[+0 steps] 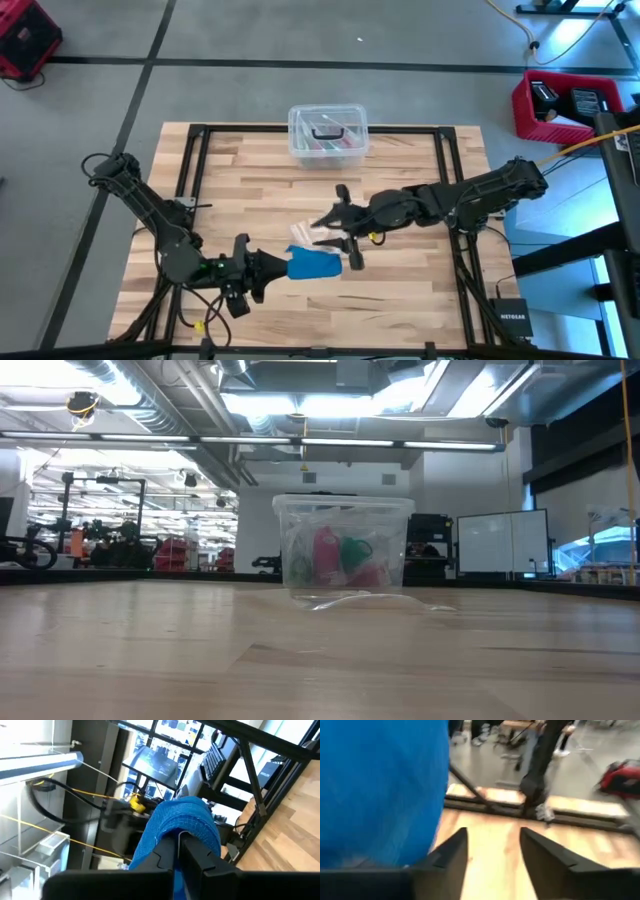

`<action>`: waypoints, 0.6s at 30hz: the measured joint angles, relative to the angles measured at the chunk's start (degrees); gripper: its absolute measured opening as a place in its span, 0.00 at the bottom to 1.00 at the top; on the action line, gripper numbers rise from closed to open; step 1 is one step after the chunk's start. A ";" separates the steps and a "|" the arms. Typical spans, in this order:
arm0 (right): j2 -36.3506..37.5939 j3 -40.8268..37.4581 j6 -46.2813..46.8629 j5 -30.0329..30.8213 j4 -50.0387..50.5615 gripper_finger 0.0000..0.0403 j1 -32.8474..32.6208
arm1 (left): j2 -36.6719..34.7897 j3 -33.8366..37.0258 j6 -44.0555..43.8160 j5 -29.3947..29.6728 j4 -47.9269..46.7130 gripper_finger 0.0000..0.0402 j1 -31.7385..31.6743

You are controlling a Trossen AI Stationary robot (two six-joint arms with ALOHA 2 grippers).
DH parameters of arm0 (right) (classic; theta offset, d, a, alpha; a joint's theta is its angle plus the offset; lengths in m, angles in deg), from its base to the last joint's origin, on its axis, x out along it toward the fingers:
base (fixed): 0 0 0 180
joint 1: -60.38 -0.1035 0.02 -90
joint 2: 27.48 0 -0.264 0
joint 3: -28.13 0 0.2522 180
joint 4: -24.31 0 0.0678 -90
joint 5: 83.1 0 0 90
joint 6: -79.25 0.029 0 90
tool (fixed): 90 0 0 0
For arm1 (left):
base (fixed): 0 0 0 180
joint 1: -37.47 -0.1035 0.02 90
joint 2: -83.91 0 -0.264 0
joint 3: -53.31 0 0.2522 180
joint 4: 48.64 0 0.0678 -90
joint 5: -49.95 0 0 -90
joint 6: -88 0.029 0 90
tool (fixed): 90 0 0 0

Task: Roll bandage
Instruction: Roll the blue bandage

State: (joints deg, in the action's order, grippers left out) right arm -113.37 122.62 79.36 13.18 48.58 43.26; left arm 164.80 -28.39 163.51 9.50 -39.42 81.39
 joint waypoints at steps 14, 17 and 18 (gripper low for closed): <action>2.22 13.66 -3.39 15.54 27.65 0.67 -0.30 | -0.06 0.02 -15.14 3.58 -0.62 0.00 0.52; 3.12 15.03 2.58 18.54 35.70 0.66 -1.98 | -0.93 0.02 -17.53 6.34 0.91 0.00 0.72; 3.31 14.78 4.12 20.03 36.61 0.65 -2.88 | -1.57 0.02 -18.32 6.45 1.18 0.00 0.70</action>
State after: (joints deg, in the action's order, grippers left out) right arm -110.06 137.40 83.48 33.21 85.19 40.38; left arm 163.23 -28.37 145.19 15.95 -38.24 82.09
